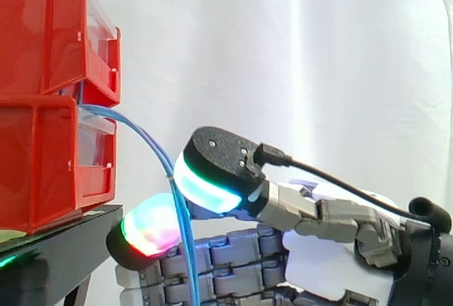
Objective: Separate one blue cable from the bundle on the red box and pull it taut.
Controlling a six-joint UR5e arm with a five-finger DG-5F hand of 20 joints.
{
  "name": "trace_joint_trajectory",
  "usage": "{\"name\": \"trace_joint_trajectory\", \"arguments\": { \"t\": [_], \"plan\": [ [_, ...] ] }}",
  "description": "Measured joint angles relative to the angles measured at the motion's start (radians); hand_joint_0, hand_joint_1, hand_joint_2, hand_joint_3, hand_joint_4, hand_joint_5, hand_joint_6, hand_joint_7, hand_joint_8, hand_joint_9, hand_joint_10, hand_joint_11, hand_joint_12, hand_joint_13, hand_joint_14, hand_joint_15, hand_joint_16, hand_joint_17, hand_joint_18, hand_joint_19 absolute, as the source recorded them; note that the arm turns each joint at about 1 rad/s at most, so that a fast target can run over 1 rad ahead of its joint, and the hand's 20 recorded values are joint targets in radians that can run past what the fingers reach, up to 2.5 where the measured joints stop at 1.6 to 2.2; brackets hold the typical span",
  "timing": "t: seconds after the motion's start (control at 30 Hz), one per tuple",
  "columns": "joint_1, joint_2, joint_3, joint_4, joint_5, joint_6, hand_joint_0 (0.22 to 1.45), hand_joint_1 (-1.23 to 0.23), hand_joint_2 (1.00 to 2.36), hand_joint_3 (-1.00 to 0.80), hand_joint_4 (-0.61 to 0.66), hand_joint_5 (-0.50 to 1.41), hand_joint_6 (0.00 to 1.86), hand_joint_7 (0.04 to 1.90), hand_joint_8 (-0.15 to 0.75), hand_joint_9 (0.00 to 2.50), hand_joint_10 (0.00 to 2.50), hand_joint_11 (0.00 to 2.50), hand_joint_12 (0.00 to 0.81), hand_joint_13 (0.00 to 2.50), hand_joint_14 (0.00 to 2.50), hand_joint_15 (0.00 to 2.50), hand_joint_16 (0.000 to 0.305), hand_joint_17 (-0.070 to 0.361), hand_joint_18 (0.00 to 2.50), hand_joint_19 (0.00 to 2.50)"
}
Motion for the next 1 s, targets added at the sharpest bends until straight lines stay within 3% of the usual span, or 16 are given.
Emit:
{"name": "trace_joint_trajectory", "arguments": {
  "t": [0.23, 0.5, 0.67, 0.73, 1.0],
  "plan": [
    [0.001, 0.003, 0.044, -0.096, -0.015, 0.069, 0.62, -0.61, 1.01, -0.37, 0.21, -0.08, 0.52, 1.3, 0.31, 0.69, 0.0, 0.23, 0.326, 0.57, 0.01, 0.21, 0.04, 0.09, 0.65, 0.36],
    [0.005, 0.034, 0.05, -0.232, -0.016, 0.109, 0.63, -0.66, 1.01, -0.3, 0.21, -0.1, 0.59, 1.21, 0.309, 0.7, 0.0, 0.26, 0.326, 0.59, 0.01, 0.22, 0.04, 0.09, 0.68, 0.37],
    [0.008, 0.044, 0.05, -0.323, -0.017, 0.143, 0.6, -0.72, 1.01, -0.39, 0.22, -0.11, 0.61, 1.17, 0.306, 0.7, 0.01, 0.27, 0.326, 0.59, 0.01, 0.23, 0.04, 0.091, 0.68, 0.37],
    [0.01, 0.052, 0.05, -0.346, -0.017, 0.16, 0.56, -0.66, 1.0, -0.5, 0.23, -0.11, 0.61, 1.14, 0.31, 0.7, 0.01, 0.27, 0.331, 0.59, 0.01, 0.23, 0.042, 0.093, 0.69, 0.36],
    [0.014, 0.086, 0.05, -0.396, -0.018, 0.179, 0.52, -0.49, 1.0, -0.5, 0.24, -0.1, 0.58, 1.18, 0.328, 0.72, 0.01, 0.27, 0.345, 0.6, 0.01, 0.22, 0.044, 0.099, 0.7, 0.37]
  ]
}}
